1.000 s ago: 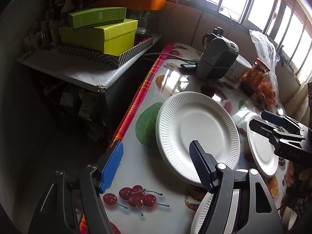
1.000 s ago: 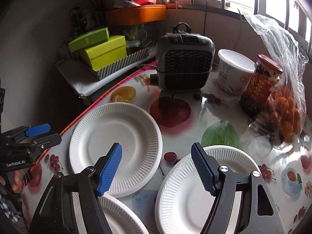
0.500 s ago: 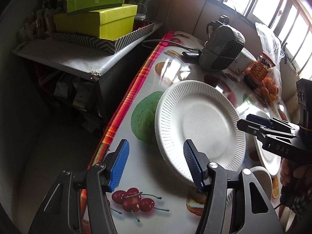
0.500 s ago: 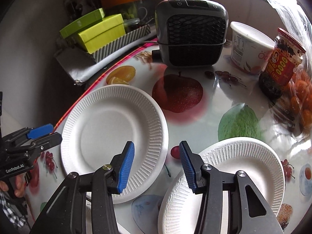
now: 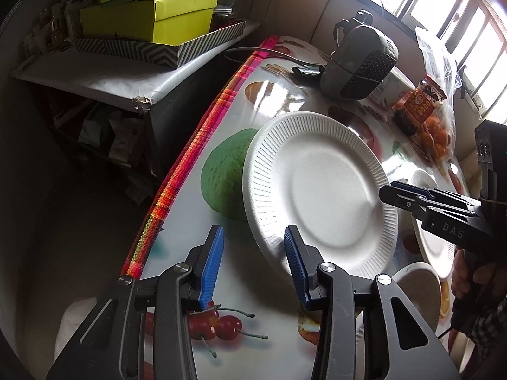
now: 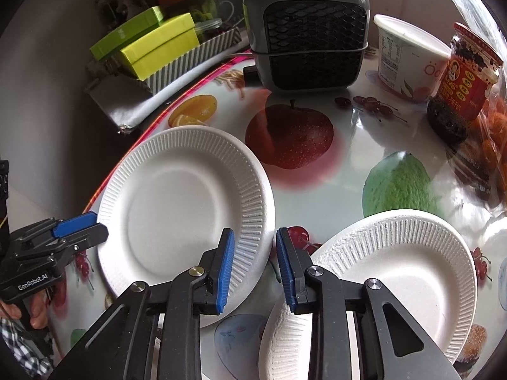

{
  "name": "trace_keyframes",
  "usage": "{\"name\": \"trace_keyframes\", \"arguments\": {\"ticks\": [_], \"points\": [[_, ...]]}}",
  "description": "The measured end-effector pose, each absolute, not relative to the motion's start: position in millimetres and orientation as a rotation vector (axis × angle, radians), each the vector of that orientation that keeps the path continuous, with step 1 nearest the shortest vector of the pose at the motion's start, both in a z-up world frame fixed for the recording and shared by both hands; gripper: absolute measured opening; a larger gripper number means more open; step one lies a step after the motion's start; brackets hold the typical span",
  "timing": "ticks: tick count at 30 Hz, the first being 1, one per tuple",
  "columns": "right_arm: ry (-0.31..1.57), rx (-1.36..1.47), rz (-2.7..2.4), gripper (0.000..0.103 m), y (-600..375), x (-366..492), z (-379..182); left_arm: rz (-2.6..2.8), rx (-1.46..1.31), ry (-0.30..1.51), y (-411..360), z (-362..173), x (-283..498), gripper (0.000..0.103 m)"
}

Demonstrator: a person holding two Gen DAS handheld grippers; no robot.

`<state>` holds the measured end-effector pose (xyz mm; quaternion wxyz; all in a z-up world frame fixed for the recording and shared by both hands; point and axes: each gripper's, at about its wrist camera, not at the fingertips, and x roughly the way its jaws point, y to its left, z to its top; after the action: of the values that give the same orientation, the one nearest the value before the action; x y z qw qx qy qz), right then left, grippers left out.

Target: Organize plates and bowls

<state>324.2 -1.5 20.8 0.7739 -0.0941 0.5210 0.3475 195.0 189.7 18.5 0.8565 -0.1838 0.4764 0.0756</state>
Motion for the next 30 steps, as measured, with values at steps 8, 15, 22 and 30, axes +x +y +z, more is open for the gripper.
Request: {"name": "trace_keyframes", "arguments": {"ticks": [8,15,22,30], "points": [[1.126,-0.185,0.759,0.021,-0.8,323.7,22.5,0.142,-0.390,1.006,187.5,19.0,196.8,0.032],[1.125,-0.169,0.763,0.021,0.3,321.9,25.5,0.144,-0.394,1.002,188.0,20.6,195.5,0.029],[1.122,-0.142,0.772,0.021,-2.8,321.1,29.0,0.148,-0.390,0.984,189.5,27.9,191.5,0.029],[1.097,-0.130,0.777,0.021,-9.0,315.3,41.2,0.148,-0.380,0.967,186.7,37.3,184.6,0.030]]}}
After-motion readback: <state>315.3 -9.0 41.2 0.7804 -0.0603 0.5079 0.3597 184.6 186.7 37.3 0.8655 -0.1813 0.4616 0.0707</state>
